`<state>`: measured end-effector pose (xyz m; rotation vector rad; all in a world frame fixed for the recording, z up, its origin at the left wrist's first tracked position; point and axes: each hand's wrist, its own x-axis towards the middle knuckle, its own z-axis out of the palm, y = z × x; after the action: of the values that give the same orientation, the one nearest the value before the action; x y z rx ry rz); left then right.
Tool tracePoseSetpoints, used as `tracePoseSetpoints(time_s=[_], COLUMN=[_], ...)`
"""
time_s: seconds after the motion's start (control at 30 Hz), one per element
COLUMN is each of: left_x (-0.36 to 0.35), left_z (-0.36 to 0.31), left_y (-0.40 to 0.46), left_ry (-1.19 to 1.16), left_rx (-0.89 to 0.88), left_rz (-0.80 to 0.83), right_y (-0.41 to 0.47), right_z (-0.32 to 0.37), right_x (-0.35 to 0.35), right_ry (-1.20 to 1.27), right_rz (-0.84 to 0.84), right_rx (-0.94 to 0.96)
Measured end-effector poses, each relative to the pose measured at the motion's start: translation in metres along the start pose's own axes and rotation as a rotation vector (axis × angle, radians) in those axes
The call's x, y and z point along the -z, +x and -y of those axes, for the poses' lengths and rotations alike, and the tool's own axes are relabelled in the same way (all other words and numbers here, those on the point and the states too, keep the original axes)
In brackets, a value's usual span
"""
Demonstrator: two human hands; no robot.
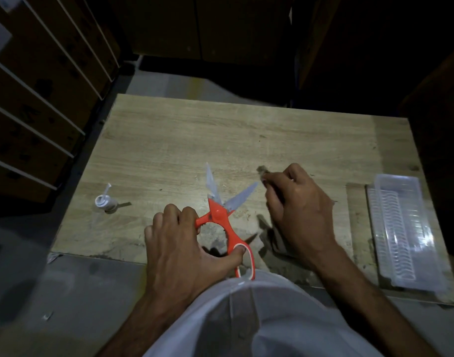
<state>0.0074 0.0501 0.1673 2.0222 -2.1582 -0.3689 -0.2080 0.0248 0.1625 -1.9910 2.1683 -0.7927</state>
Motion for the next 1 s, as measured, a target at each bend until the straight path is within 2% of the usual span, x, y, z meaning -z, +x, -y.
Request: tracePoseSetpoints(time_s=[0.1, 0.17, 0.3, 0.37, 0.43, 0.7, 0.83, 1.0], left_x=[0.001, 0.001, 0.001, 0.001, 0.000, -0.001, -0.001, -0.001], left_z=[-0.001, -0.001, -0.004, -0.006, -0.006, -0.002, -0.002, -0.001], left_y=[0.002, 0.003, 0.005, 0.005, 0.004, 0.001, -0.003, -0.006], left_ry=[-0.010, -0.016, -0.020, -0.020, -0.006, 0.009, 0.053, 0.057], left_rx=[0.021, 0.038, 0.029, 0.007, -0.004, -0.009, 0.006, 0.001], left_rz=[0.033, 0.051, 0.069, 0.020, -0.003, -0.024, 0.003, 0.008], right_y=[0.004, -0.001, -0.023, -0.028, -0.027, -0.025, -0.017, -0.018], right_z=[-0.013, -0.006, 0.032, 0.040, 0.040, 0.042, 0.036, 0.025], right_x=[0.016, 0.028, 0.018, 0.006, 0.001, 0.000, -0.001, -0.004], right_ry=[0.146, 0.235, 0.376, 0.329, 0.283, 0.143, 0.052, 0.067], right_rz=[-0.134, -0.172, 0.077, 0.166, 0.181, 0.155, 0.097, 0.040], right_rx=[-0.085, -0.005, 0.185, 0.195, 0.181, 0.191, 0.113, 0.089])
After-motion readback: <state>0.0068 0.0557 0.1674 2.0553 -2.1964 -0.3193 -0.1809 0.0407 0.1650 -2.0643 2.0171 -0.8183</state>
